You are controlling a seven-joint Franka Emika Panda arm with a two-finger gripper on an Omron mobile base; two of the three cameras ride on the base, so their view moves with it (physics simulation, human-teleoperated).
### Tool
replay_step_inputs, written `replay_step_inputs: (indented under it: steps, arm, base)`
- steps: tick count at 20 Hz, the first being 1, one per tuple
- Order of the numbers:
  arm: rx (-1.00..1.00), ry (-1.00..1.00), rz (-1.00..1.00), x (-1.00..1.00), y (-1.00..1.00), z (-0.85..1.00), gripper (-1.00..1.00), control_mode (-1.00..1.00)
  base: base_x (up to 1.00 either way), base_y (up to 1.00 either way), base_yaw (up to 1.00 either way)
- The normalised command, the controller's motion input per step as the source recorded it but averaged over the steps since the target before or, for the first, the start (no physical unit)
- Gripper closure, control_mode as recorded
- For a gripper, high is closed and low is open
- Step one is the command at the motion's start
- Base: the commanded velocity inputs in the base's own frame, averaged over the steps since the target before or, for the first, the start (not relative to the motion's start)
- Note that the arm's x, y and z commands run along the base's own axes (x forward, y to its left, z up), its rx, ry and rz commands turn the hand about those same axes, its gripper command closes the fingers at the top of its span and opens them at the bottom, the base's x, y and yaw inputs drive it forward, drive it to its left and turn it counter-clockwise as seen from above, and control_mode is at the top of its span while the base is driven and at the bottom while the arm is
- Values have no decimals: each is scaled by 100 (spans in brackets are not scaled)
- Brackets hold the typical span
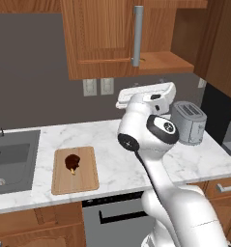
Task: Open the cabinet, retrieve the rolling pin, and place it next to the meat on the cutting board to prepare for tenderizing.
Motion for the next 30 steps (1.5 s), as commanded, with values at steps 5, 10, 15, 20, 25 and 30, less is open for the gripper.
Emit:
replay_step_inputs:
  steps: [5,10,15,20,25,30]
  arm:
    - [27,-9,19,15,24,26,-100,-100]
    - [30,-2,18,2,9,41,-100,-100]
    - [25,0,12,0,0,45,-100,-100]
    - [17,3,2,0,0,52,-100,-100]
    - [8,8,0,3,-6,17,-100,-100]
    - [-1,4,0,24,-3,-14,-100,-100]
  base:
    - [0,0,0]
    - [0,0,0]
    - [0,0,0]
    - [0,0,0]
    - [0,0,0]
    - [0,0,0]
